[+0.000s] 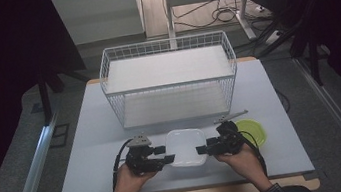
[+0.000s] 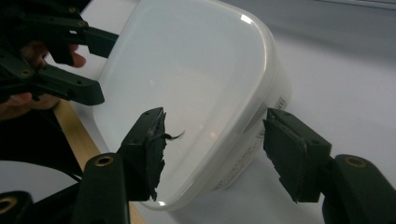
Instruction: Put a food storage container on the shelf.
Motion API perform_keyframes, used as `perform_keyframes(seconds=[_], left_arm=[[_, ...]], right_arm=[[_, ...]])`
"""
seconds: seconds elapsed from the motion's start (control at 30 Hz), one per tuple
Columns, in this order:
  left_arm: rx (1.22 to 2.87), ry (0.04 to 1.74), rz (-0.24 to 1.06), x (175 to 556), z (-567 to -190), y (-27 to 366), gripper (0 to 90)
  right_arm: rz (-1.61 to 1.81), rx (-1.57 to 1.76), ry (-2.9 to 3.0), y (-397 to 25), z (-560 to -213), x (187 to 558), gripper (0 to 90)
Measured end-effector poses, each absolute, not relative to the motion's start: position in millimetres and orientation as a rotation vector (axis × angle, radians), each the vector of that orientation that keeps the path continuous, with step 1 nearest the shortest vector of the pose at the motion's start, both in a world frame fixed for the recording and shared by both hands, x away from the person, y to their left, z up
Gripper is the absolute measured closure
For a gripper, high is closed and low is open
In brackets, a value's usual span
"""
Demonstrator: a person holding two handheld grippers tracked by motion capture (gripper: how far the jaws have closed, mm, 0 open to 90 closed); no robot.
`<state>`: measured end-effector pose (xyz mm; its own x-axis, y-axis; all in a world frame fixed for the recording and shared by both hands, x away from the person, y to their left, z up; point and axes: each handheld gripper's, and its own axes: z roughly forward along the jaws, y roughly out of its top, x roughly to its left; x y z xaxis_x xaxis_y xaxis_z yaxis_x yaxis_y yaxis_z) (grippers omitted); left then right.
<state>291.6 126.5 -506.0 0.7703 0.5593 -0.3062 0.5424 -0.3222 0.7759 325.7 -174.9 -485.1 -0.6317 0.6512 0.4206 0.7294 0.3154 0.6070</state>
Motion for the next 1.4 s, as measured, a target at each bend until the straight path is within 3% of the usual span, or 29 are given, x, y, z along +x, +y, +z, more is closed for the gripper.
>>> perform_keyframes(seconds=[0.13,0.33,0.67,0.83,1.4], left_arm=[[1.957,0.866,-0.03,296.2,-508.3,129.4,47.1],[1.905,0.929,-0.053,299.5,-507.6,133.5,49.8],[1.857,1.022,-0.019,286.8,-499.1,136.6,65.4],[1.817,1.046,0.021,284.3,-497.4,141.5,76.2],[1.758,1.034,0.107,283.7,-475.8,149.7,78.2]], right_arm=[[-1.253,-1.329,-2.5,-178.1,-477.5,320.1,59.1],[-1.274,-1.383,-2.408,-181.1,-479.2,318.2,66.8],[-1.312,-1.386,-2.423,-178.4,-477.0,313.5,71.5],[-1.363,-1.364,-2.432,-179.0,-474.9,312.2,79.0],[-1.489,-1.28,-2.51,-170.9,-455.7,308.7,79.3]])
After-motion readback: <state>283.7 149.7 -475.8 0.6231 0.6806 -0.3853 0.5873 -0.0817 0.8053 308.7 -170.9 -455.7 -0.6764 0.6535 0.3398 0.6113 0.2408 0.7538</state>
